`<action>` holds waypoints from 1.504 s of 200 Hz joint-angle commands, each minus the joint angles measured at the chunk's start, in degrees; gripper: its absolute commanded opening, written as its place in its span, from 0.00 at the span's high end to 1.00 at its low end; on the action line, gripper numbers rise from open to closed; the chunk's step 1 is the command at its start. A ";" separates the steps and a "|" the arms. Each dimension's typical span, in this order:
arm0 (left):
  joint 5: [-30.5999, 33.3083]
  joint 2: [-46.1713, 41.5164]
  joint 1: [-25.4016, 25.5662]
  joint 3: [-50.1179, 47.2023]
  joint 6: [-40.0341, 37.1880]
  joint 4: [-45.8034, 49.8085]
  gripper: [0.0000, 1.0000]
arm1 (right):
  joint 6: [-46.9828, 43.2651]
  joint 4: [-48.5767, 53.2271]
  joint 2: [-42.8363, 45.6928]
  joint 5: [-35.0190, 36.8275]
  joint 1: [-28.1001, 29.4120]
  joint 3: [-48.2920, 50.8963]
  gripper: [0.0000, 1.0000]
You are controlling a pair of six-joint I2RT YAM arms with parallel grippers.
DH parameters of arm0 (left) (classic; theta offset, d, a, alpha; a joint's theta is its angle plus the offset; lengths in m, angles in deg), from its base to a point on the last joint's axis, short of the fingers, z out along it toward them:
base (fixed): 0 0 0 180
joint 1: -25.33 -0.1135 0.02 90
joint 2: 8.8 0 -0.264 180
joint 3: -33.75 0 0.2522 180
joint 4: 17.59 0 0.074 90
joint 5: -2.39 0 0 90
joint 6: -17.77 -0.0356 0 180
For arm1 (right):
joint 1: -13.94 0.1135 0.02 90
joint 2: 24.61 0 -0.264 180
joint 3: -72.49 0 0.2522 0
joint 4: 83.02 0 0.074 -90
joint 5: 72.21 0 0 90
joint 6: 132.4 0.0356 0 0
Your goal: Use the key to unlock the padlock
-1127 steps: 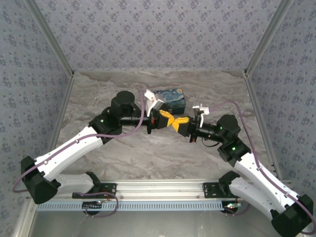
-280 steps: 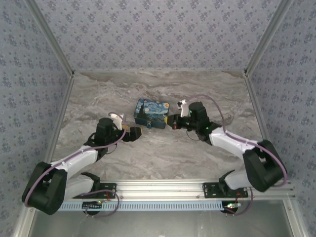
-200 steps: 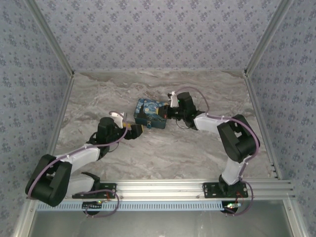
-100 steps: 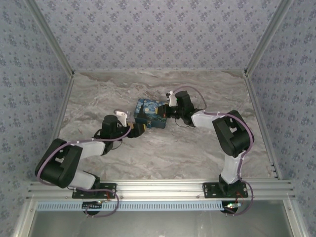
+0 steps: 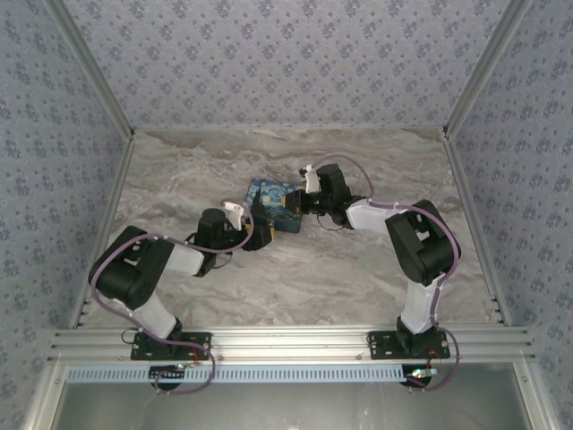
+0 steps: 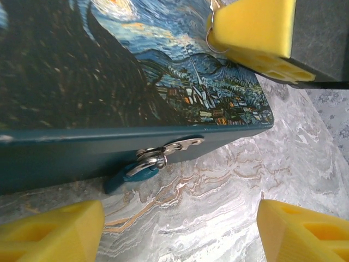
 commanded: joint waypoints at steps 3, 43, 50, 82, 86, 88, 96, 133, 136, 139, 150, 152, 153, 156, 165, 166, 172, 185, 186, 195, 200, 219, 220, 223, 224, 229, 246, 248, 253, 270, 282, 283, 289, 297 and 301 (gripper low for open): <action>0.55 2.03 0.53 0.77 -1.03 -5.89 0.25 | -1.51 6.56 -1.79 -0.30 0.93 0.41 1.00; 1.30 4.31 0.53 1.28 -2.15 -6.75 0.25 | -1.93 7.19 -1.70 -0.47 1.02 0.46 1.00; 1.35 4.57 0.53 1.53 -2.33 -6.60 0.25 | -2.02 7.39 -1.65 -0.44 1.06 0.44 1.00; 1.40 5.60 0.53 2.75 -3.26 -5.78 0.25 | -2.27 7.99 -1.61 -0.23 1.16 0.56 1.00; 1.40 5.77 0.53 2.90 -3.34 -5.78 0.25 | -2.24 8.06 -1.62 -0.13 1.15 0.55 1.00; 1.40 5.88 0.53 2.96 -3.36 -5.74 0.25 | -2.24 8.10 -1.61 -0.13 1.11 0.55 1.00; 1.32 6.28 0.53 3.29 -3.51 -5.67 0.25 | -2.29 8.11 -1.62 -0.12 1.23 0.55 1.00; 0.11 8.76 0.52 4.67 -3.59 -6.31 0.25 | -2.41 8.04 -1.52 -0.39 1.17 0.55 1.00; -0.01 8.94 0.50 4.79 -3.55 -6.39 0.25 | -2.41 8.10 -1.52 -0.36 1.22 0.57 1.00; -0.08 9.11 0.52 4.80 -3.54 -6.46 0.25 | -2.41 8.11 -1.53 -0.32 1.23 0.56 1.00; -0.43 9.72 0.58 4.89 -3.40 -6.90 0.25 | -2.52 8.11 -1.55 -0.35 1.22 0.44 1.00; -0.56 9.81 0.61 4.89 -3.44 -6.96 0.25 | -2.57 8.11 -1.59 -0.38 1.22 0.43 1.00; -0.59 9.89 0.61 4.89 -3.40 -6.99 0.25 | -2.54 8.11 -1.60 -0.39 1.23 0.45 1.00; -0.73 10.02 0.61 4.89 -3.37 -7.13 0.25 | -2.56 8.11 -1.61 -0.37 1.24 0.38 1.00; -1.25 10.54 0.70 4.96 -3.32 -7.36 0.26 | -2.59 8.11 -1.65 -0.33 1.24 0.60 1.00; -1.29 10.60 0.70 5.02 -3.30 -7.36 0.26 | -2.64 8.11 -1.63 -0.36 1.20 0.57 1.00; -1.56 10.95 0.78 5.19 -3.23 -7.36 0.27 | -2.59 8.16 -1.62 -0.35 1.19 0.58 1.00; -2.27 11.66 1.11 5.66 -2.97 -7.36 0.30 | -2.59 8.16 -1.61 -0.39 1.16 0.55 1.00; -2.33 11.69 1.17 5.72 -2.91 -7.36 0.30 | -2.59 8.14 -1.57 -0.35 1.16 0.51 1.00; -2.48 12.10 1.51 6.02 -2.68 -7.23 0.31 | -2.60 8.11 -1.55 -0.39 1.16 0.55 1.00; -2.47 12.28 1.71 6.22 -2.58 -7.19 0.32 | -2.62 8.10 -1.55 -0.46 1.13 0.55 1.00; -2.38 12.75 2.49 6.95 -2.16 -6.50 0.34 | -2.52 8.01 -1.45 -0.46 1.14 0.55 1.00; -2.38 12.76 2.47 6.98 -2.10 -6.49 0.34 | -2.51 8.02 -1.44 -0.42 1.15 0.55 1.00; -2.38 12.85 2.58 7.04 -1.98 -6.41 0.34 | -2.50 8.02 -1.45 -0.47 1.16 0.56 1.00; -2.38 12.90 2.56 7.06 -1.92 -6.40 0.35 | -2.50 8.02 -1.44 -0.48 1.11 0.56 1.00; -2.36 12.90 2.72 7.29 -1.64 -6.40 0.35 | -2.51 8.02 -1.36 -0.48 1.14 0.57 1.00; -1.69 12.94 3.03 7.67 -0.67 -6.24 0.37 | -2.46 7.93 -1.32 -0.46 1.16 0.66 1.00; -1.51 12.84 3.13 7.70 -0.60 -6.18 0.38 | -2.45 7.93 -1.27 -0.48 1.09 0.67 1.00; -0.83 12.82 3.22 7.76 -0.17 -5.94 0.38 | -2.42 7.82 -1.26 -0.55 1.15 0.64 1.00; 0.75 12.56 3.42 8.14 1.01 -5.43 0.42 | -2.45 7.63 -1.08 -0.61 1.16 0.74 1.00; 1.88 12.51 3.54 8.53 1.85 -5.17 0.44 | -2.42 7.64 -0.91 -0.66 1.24 0.74 1.00; 1.90 12.51 3.57 8.55 1.88 -5.17 0.44 | -2.41 7.61 -0.91 -0.61 1.24 0.78 1.00; 2.28 12.46 3.65 8.72 2.27 -5.09 0.45 | -2.41 7.59 -0.83 -0.74 1.24 0.81 1.00; 2.95 12.51 3.63 8.94 2.60 -4.87 0.46 | -2.41 7.62 -0.74 -0.67 1.24 0.92 1.00; 3.11 12.47 3.76 9.08 2.74 -4.86 0.47 | -2.57 7.58 -0.73 -0.72 1.24 0.91 1.00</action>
